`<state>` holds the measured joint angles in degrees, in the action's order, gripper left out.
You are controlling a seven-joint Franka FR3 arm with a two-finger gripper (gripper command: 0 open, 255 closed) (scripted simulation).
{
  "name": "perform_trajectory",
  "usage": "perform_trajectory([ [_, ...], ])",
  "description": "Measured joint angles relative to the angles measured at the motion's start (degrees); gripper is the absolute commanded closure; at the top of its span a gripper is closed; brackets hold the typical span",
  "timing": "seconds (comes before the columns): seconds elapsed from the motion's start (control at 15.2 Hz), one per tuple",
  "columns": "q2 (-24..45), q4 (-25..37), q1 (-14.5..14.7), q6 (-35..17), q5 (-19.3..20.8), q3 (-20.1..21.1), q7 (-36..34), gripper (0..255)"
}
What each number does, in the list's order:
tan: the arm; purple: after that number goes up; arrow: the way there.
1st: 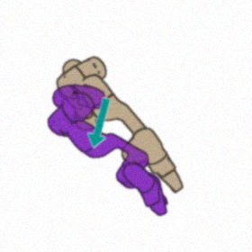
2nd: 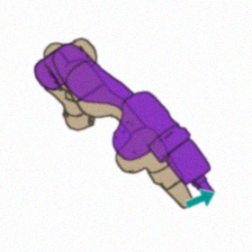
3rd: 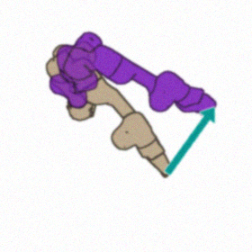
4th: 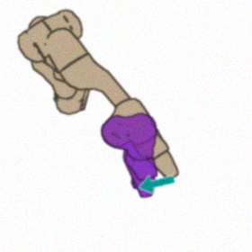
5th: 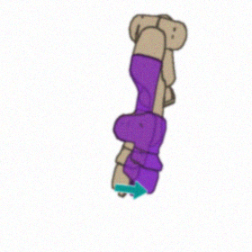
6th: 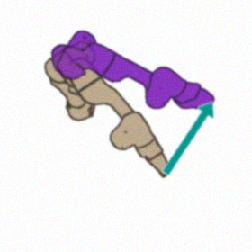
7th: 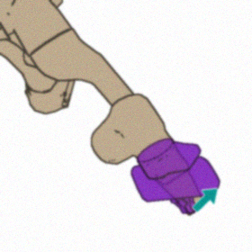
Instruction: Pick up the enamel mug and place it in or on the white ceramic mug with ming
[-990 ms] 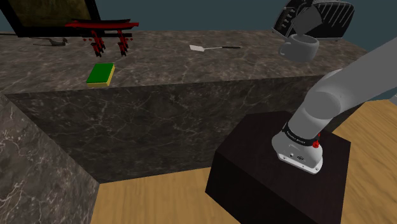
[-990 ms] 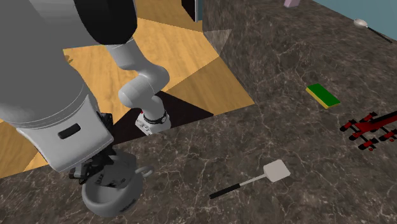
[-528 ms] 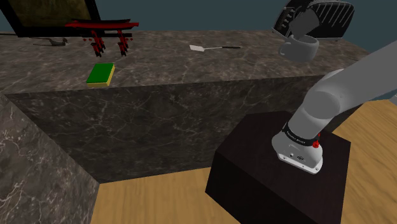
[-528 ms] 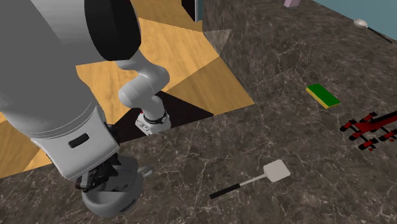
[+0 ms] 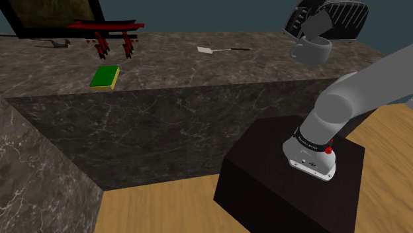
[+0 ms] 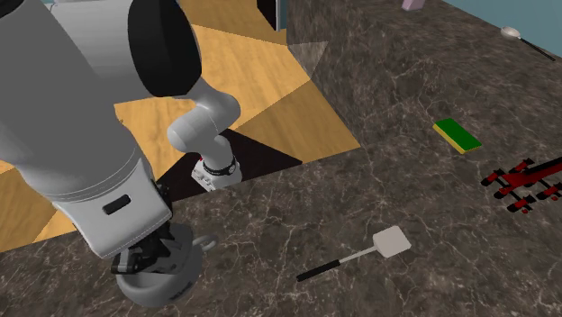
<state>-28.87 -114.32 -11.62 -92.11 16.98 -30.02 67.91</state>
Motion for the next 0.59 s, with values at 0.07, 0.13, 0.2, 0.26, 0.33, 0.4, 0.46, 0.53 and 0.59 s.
perform_trajectory([
  [0.07,0.7,0.7,0.0,0.6,-0.3,-0.1,0.4,255],
  [0.13,1.1,1.0,0.0,1.3,-0.4,0.1,0.2,255],
  [0.2,0.5,0.4,-0.3,0.6,-0.3,0.2,0.3,255],
  [0.26,0.0,-0.3,-0.6,0.0,-0.1,0.7,-0.1,255],
  [0.33,0.3,-0.2,-0.7,-0.1,-0.3,0.8,-0.1,0],
  [0.4,1.1,0.1,-0.7,-1.8,-0.3,0.3,0.3,0],
  [0.46,1.7,-0.2,-0.7,-3.9,-0.4,0.0,0.6,0],
  [0.53,2.7,0.5,-0.6,-3.7,-0.7,-0.4,0.9,0],
  [0.59,3.8,1.4,-0.4,-2.8,-1.0,-0.9,1.5,0],
])
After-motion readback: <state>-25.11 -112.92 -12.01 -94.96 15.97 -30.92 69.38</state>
